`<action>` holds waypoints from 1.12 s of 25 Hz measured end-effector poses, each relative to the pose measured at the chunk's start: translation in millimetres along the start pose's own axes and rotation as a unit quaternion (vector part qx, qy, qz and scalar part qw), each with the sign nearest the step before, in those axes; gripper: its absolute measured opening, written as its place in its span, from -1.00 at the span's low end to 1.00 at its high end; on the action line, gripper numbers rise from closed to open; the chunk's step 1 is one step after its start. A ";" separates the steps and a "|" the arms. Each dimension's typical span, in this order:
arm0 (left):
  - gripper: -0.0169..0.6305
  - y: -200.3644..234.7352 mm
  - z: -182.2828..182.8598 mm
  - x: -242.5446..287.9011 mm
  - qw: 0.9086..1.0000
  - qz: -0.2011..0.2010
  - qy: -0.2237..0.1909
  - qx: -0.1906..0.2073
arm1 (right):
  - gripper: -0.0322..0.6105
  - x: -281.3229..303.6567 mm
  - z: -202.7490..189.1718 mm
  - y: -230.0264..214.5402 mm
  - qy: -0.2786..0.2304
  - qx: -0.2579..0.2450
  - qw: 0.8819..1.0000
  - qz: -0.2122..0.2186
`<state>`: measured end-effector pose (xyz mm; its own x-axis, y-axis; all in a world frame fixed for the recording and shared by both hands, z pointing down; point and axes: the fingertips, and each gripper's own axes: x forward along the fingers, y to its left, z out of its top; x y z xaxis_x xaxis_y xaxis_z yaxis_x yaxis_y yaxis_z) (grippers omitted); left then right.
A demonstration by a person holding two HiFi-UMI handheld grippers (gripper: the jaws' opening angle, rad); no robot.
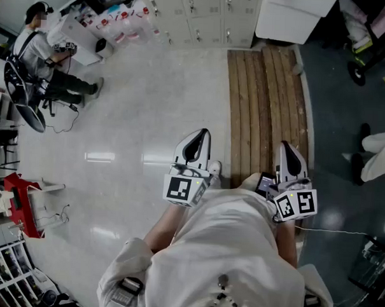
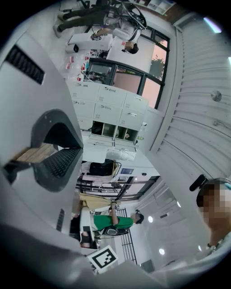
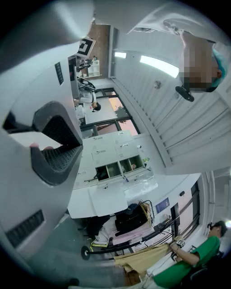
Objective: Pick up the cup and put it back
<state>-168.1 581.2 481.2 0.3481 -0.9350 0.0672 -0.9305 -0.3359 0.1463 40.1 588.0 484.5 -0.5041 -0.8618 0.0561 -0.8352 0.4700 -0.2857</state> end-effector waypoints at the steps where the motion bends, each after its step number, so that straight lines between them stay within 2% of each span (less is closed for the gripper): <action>1: -0.92 -12.9 0.7 -0.3 1.000 0.002 -0.004 0.001 | -0.82 -9.4 4.8 -6.4 -0.003 -0.001 1.000 0.005; 4: -0.92 -52.2 7.7 -5.8 1.000 0.016 -0.007 -0.004 | -0.82 -43.4 18.8 -25.9 -0.001 0.006 1.000 0.012; 7: -0.92 -100.1 29.7 -21.8 0.999 0.033 -0.011 -0.023 | -0.82 -89.0 40.7 -45.2 0.012 0.022 0.999 0.024; 11: -0.92 -155.8 41.7 -45.7 0.998 0.053 -0.014 -0.002 | -0.82 -134.4 55.1 -84.7 0.034 0.016 0.999 0.030; 13: -0.92 -162.5 40.1 -62.1 0.998 0.069 -0.007 0.011 | -0.82 -149.9 60.1 -95.7 0.028 0.018 0.999 0.027; 18: -0.92 -141.3 55.7 -83.5 0.991 0.130 -0.011 0.029 | -0.82 -171.6 85.5 -93.0 -0.011 0.023 0.999 0.033; 20: -0.92 -151.5 66.5 -79.9 0.991 0.128 -0.027 0.034 | -0.82 -181.1 88.6 -91.4 -0.015 0.016 0.999 0.043; 24: -0.92 -192.7 77.5 -63.5 0.994 0.089 -0.046 0.044 | -0.82 -194.2 83.3 -105.6 -0.009 0.019 0.998 0.052; 28: -0.92 -200.6 76.7 -62.4 0.995 0.073 -0.035 0.056 | -0.82 -183.0 84.1 -107.8 -0.008 0.021 0.998 0.057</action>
<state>-11.9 698.2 372.0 0.2037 -0.9790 0.0104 -0.9787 -0.2033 0.0299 240.9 679.0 424.6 -0.5915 -0.8063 0.0067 -0.7628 0.5568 -0.3286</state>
